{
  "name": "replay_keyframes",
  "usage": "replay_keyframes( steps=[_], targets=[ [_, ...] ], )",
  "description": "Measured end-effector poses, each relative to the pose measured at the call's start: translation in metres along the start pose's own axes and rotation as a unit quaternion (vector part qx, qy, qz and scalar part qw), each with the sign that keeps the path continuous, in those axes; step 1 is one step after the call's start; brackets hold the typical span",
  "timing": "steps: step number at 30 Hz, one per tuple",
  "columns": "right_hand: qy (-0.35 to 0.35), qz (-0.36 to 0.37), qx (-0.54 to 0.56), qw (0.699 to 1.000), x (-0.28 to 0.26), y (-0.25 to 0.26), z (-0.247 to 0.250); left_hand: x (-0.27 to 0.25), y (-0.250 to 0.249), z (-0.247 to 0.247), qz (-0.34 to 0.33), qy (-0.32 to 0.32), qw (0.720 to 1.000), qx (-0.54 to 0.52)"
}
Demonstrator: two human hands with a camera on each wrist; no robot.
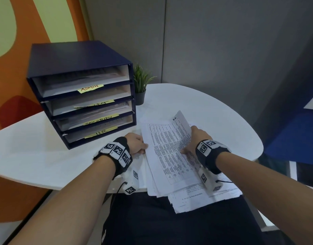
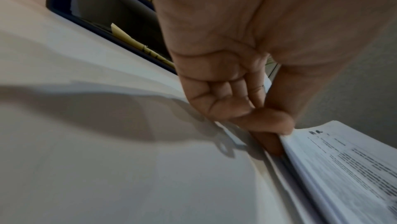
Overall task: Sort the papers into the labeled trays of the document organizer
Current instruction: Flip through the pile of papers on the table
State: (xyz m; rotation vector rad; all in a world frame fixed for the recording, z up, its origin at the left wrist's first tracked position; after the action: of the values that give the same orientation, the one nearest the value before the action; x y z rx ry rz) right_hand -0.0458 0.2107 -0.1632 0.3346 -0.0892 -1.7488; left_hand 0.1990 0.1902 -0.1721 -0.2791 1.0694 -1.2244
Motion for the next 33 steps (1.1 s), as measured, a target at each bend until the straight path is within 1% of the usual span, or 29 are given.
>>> replay_keyframes(
  steps=[3,7,9,12,15,17,19,22,24,26,29,31,33],
  targets=[
    [-0.007,-0.010,0.004,1.000,-0.001,-0.002,0.000,0.000,0.000,-0.001,-0.008,0.015,0.999,0.035],
    [-0.030,-0.024,-0.024,0.999,-0.002,-0.008,0.003,-0.001,0.004,-0.001,-0.012,0.041,0.995,0.085],
    [-0.014,-0.032,-0.022,0.999,-0.002,-0.009,0.002,0.000,0.007,0.000,-0.005,0.055,0.993,0.103],
    [0.036,-0.030,-0.008,0.999,0.000,-0.008,-0.002,-0.001,0.008,0.003,-0.003,0.070,0.986,0.154],
    [0.045,-0.023,-0.003,0.999,-0.002,-0.004,0.000,-0.002,0.010,0.003,0.003,0.098,0.983,0.153],
    [0.032,-0.024,0.001,0.999,-0.005,-0.001,0.003,-0.004,0.011,0.003,0.000,0.109,0.987,0.118],
    [0.016,-0.027,0.017,0.999,-0.007,0.003,0.005,-0.007,0.009,0.004,-0.007,0.101,0.994,0.043],
    [-0.002,-0.004,0.043,0.999,-0.005,0.013,0.007,-0.003,0.004,0.013,0.001,0.054,0.996,-0.065],
    [-0.006,0.016,0.091,0.996,-0.001,0.021,0.010,-0.001,0.004,0.022,0.029,0.011,0.992,-0.122],
    [-0.012,0.032,0.134,0.990,0.002,0.026,0.014,-0.002,0.008,0.029,0.058,-0.013,0.984,-0.170],
    [-0.006,0.051,0.166,0.985,0.002,0.038,0.019,-0.012,0.024,0.046,0.111,-0.007,0.971,-0.213],
    [0.017,0.064,0.181,0.981,0.001,0.046,0.019,-0.020,0.031,0.056,0.121,-0.006,0.965,-0.233],
    [0.034,0.071,0.190,0.979,0.000,0.058,0.015,-0.023,0.035,0.069,0.116,-0.022,0.958,-0.261]
  ],
)
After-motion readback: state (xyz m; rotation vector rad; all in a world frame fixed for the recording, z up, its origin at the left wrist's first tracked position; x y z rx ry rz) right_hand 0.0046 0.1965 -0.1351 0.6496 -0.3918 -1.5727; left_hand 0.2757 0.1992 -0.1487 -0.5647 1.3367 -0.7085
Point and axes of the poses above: each hand's wrist, its own x-axis towards the middle knuckle, its own z-axis out of the back of the hand, y = z × x, the point moved 4 cm from there along x, towards the middle knuckle, and after that the axes turned 7 degrees about z, right-handed, at the moved point
